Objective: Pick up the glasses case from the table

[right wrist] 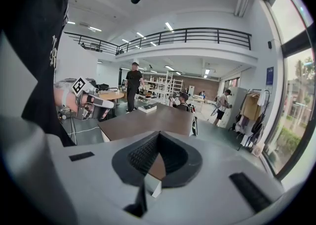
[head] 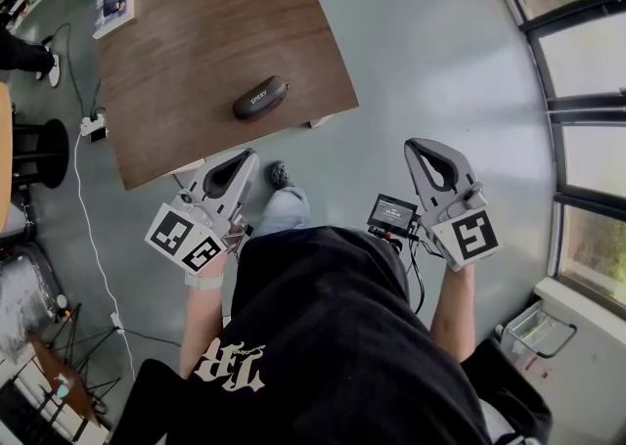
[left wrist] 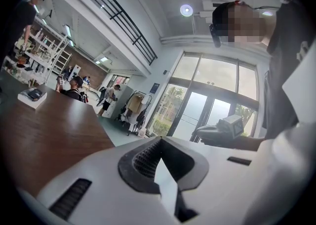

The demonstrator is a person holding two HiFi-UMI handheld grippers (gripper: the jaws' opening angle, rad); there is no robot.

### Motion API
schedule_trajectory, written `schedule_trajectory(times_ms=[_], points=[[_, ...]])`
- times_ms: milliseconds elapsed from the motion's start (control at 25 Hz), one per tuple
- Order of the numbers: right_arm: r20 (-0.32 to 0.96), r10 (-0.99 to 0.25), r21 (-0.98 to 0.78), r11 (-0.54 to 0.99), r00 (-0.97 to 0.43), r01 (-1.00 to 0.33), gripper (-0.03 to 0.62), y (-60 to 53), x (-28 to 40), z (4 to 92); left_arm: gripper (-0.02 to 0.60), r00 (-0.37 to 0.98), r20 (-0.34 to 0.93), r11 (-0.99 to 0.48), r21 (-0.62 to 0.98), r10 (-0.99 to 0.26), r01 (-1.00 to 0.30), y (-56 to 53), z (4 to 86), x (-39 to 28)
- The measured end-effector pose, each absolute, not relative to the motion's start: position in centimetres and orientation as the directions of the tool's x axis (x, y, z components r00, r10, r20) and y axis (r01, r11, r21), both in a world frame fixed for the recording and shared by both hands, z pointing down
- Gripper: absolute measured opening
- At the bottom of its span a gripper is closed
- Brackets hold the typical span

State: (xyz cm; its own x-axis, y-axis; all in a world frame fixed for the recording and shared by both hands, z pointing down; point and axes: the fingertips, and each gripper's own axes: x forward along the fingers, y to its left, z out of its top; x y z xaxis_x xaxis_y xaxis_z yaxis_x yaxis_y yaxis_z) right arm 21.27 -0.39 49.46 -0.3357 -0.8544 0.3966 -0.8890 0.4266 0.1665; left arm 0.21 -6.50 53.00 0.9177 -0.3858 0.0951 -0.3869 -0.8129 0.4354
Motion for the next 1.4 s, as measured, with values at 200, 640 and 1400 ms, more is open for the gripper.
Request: schedule_trajectory(times_ms=[200,640,1400], points=[[0.407,-0.848,0.175,0.436,-0.338,-0.883,-0.014,-2.5,20.2,49.6,0.006,0.918,0.095,-0.806,0.449,-0.386,-0.386,-8.3,53.5,-0.4],[0.401,-0.848,0.184,0.445,-0.347,-0.876,-0.014,-6.1,19.0,49.3,0.006,0.916,0.08,-0.804,0.453,-0.393,-0.385,-11.7,53.4,-1.8],[0.387,-0.836,0.212,0.491,-0.389,-0.845,-0.014,-12.1,15.0,50.0,0.006,0.92,0.071,-0.813,0.445,-0.386,-0.376,-16.4,53.7,-4.1]])
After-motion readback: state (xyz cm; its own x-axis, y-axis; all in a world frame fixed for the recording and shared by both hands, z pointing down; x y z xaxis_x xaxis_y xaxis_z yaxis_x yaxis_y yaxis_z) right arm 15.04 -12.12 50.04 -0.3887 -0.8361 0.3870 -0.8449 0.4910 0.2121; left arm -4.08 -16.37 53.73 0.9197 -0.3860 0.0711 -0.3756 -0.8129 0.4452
